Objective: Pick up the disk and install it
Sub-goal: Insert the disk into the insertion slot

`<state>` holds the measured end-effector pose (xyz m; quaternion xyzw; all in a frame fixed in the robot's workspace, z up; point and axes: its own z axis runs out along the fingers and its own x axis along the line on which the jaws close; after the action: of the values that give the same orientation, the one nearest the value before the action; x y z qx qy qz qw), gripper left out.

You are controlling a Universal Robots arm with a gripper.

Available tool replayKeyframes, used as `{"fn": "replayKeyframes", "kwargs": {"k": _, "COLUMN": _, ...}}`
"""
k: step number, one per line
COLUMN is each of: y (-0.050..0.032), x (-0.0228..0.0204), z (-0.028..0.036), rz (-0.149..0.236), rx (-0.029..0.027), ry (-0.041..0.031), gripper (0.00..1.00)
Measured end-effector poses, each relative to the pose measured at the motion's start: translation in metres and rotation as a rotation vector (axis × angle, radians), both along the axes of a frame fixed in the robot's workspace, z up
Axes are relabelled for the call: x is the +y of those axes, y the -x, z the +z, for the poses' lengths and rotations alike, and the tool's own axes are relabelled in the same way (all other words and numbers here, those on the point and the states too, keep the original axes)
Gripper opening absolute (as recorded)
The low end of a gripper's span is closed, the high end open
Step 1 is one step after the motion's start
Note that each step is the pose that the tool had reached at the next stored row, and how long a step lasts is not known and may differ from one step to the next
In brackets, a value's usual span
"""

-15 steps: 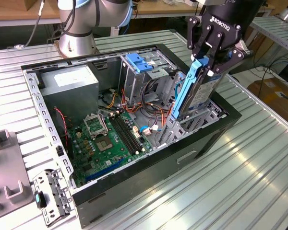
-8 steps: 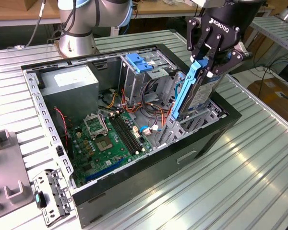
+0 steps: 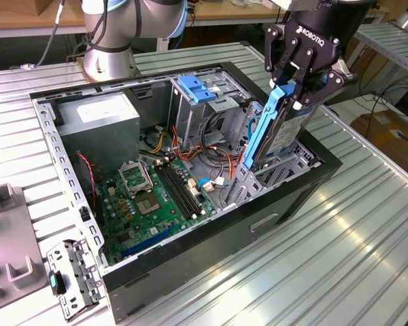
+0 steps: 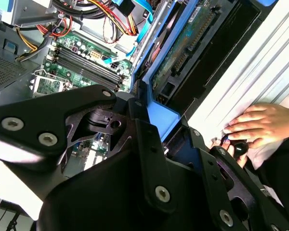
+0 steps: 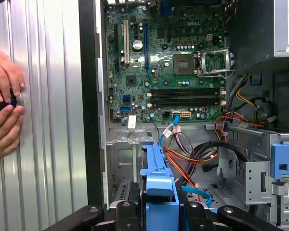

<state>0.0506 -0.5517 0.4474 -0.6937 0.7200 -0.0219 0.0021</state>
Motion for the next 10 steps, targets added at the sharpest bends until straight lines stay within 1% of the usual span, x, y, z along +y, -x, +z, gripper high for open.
{"fn": "replayKeyframes", "kwargs": {"k": 2, "y": 0.0, "x": 0.0, "z": -0.0001, "rz": 0.0, "rx": 0.0, "ry": -0.0001, "gripper": 0.38}}
{"fn": "replayKeyframes", "kwargs": {"k": 4, "y": 0.0, "x": 0.0, "z": -0.0015, "rz": 0.0, "rx": 0.0, "ry": 0.0, "gripper": 0.51}}
{"fn": "replayKeyframes", "kwargs": {"k": 10, "y": 0.0, "x": 0.0, "z": -0.0028, "rz": 0.0, "rx": -0.0001, "ry": 0.0, "gripper": 0.51}}
